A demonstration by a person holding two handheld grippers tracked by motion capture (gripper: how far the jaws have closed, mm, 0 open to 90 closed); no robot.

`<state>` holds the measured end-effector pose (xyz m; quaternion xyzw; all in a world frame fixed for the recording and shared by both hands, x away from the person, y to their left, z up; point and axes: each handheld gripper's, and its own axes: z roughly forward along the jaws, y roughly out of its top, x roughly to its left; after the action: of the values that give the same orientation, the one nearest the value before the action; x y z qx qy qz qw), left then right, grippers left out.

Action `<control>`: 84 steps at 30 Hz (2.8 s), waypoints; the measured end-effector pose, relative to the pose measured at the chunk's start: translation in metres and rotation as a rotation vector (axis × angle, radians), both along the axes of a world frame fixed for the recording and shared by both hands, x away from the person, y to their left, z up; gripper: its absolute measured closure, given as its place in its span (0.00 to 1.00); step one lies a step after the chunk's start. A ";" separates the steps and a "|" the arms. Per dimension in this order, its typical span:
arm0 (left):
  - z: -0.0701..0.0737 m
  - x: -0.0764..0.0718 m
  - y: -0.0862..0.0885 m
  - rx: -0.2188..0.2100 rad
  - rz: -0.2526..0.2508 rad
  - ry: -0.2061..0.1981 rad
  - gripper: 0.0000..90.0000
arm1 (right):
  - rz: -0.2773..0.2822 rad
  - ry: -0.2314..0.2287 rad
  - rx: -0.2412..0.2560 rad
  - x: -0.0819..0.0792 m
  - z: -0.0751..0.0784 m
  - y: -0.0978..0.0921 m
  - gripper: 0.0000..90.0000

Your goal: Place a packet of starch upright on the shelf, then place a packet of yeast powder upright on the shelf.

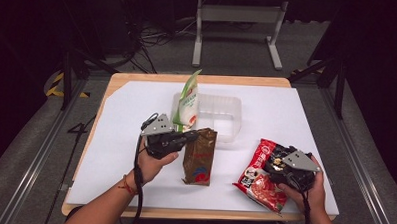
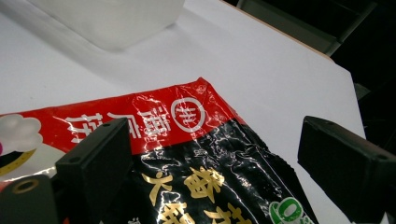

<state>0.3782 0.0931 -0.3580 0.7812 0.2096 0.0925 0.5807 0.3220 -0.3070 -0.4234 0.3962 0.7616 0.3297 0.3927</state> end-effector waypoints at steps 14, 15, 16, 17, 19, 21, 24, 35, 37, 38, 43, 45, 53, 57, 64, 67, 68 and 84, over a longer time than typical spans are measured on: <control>0.009 -0.006 -0.002 -0.013 0.012 -0.039 0.98 | 0.021 -0.002 -0.012 0.000 -0.001 0.002 0.12; 0.011 -0.006 -0.004 -0.011 0.011 -0.046 0.98 | 0.025 -0.001 -0.016 -0.001 -0.002 0.003 0.12; 0.012 -0.006 -0.004 -0.009 0.010 -0.055 0.98 | 0.026 -0.003 -0.022 -0.002 -0.002 0.003 0.12; 0.014 -0.006 -0.005 -0.016 0.011 -0.058 0.98 | 0.028 -0.001 -0.026 -0.003 -0.002 0.002 0.12; 0.017 -0.007 -0.005 -0.020 0.014 -0.066 0.98 | 0.025 -0.005 -0.029 -0.004 -0.002 0.002 0.12; 0.022 -0.008 -0.005 -0.032 0.018 -0.083 0.98 | 0.018 -0.014 -0.003 -0.006 0.001 0.000 0.12; 0.027 -0.007 -0.004 -0.044 0.023 -0.095 0.98 | 0.018 -0.013 0.001 -0.006 0.002 -0.001 0.12; 0.050 0.007 0.005 -0.111 0.086 -0.128 0.98 | 0.005 -0.007 0.002 -0.003 0.000 -0.003 0.12; 0.053 0.011 0.005 -0.116 0.099 -0.138 0.98 | 0.006 -0.006 -0.001 -0.004 0.000 -0.003 0.12; 0.054 0.012 0.004 -0.120 0.105 -0.140 0.98 | 0.006 -0.006 -0.001 -0.004 0.000 -0.003 0.12; 0.063 0.023 -0.001 -0.120 0.133 -0.152 0.98 | 0.008 -0.001 -0.004 -0.003 -0.001 -0.002 0.12; 0.066 0.030 -0.005 -0.108 0.164 -0.156 0.98 | 0.003 0.000 -0.005 -0.003 -0.002 -0.003 0.12; 0.072 0.050 -0.018 -0.084 0.248 -0.153 0.98 | 0.007 0.001 -0.014 -0.002 -0.002 -0.004 0.12; 0.071 0.061 -0.028 -0.042 0.302 -0.154 0.98 | 0.008 -0.002 -0.020 -0.002 -0.002 -0.004 0.12; 0.065 0.077 -0.040 0.015 0.380 -0.166 0.98 | 0.013 0.004 -0.022 -0.002 -0.004 -0.003 0.12; 0.058 0.089 -0.048 0.026 0.394 -0.141 0.98 | 0.013 0.002 -0.023 -0.002 -0.004 -0.003 0.12; 0.058 0.089 -0.048 0.026 0.394 -0.141 0.98 | 0.013 0.002 -0.023 -0.002 -0.004 -0.003 0.12; 0.034 0.106 -0.067 0.038 0.383 -0.075 0.97 | 0.017 -0.003 -0.026 -0.002 -0.004 -0.004 0.12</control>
<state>0.4846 0.0256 -0.3236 0.7337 0.3309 0.2345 0.5452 0.3201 -0.3112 -0.4279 0.3839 0.7686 0.3236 0.3964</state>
